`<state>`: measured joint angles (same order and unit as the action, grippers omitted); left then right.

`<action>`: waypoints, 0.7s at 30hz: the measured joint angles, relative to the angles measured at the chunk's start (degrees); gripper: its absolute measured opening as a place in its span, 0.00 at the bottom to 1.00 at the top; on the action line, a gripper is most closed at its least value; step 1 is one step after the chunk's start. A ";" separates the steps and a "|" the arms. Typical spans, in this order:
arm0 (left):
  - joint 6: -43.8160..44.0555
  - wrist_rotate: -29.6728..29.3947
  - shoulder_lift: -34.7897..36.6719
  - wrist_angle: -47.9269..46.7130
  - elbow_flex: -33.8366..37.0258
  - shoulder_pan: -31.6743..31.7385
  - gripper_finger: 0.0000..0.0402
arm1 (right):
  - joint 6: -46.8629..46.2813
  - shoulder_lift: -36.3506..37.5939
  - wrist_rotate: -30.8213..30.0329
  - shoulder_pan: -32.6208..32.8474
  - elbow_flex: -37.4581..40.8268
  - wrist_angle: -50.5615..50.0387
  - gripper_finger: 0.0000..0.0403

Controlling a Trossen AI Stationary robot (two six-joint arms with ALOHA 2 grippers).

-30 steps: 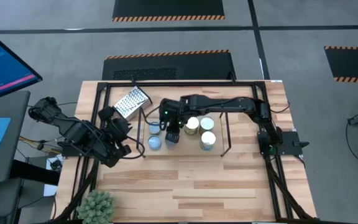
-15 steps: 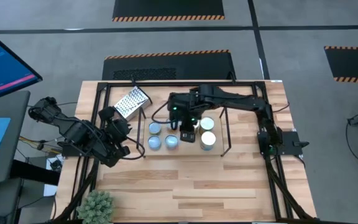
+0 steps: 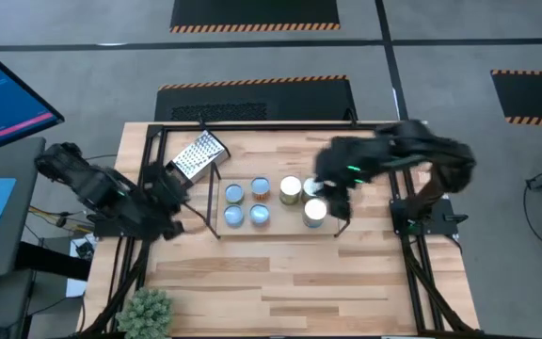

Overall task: Pick and place cans onto a shelf
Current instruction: Return to Home Position

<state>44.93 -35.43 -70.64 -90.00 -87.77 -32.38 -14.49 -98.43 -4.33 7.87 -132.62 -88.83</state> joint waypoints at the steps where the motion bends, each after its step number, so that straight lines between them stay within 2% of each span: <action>1: 2.07 -1.38 1.14 -0.04 -0.69 0.00 0.11 | -0.35 1.55 -3.26 1.95 -0.03 0.88 0.42; 4: 6.40 -5.77 5.17 -0.12 -1.37 -0.14 0.11 | -0.14 5.57 -11.22 7.89 -0.04 2.76 0.43; 7: 6.52 -5.54 8.95 -0.03 -1.37 -0.83 0.11 | 0.85 7.88 -16.74 13.21 -0.01 3.77 0.43; 9: 4.67 -5.84 10.88 0.47 -1.37 -1.07 0.11 | 0.80 8.76 -19.25 15.69 -0.02 3.90 0.43; 13: 0.22 -11.43 13.26 1.46 -1.35 -1.03 0.11 | 0.44 9.75 -22.63 19.92 0.02 1.93 0.42; 15: -2.08 -12.29 14.33 1.49 -1.31 -1.05 0.11 | -1.20 10.65 -25.03 21.64 0.37 1.33 0.42; 18: -3.61 -13.04 16.04 2.24 -0.61 -1.05 0.11 | -4.32 13.64 -28.69 24.35 4.22 1.93 0.42; 21: -6.25 -13.71 18.78 6.20 3.48 -1.05 0.11 | -6.40 17.69 -32.06 27.06 12.24 5.91 0.43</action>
<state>38.67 -49.14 -51.86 -83.80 -84.29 -33.43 -20.89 -80.73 -36.39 34.93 -120.38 -82.92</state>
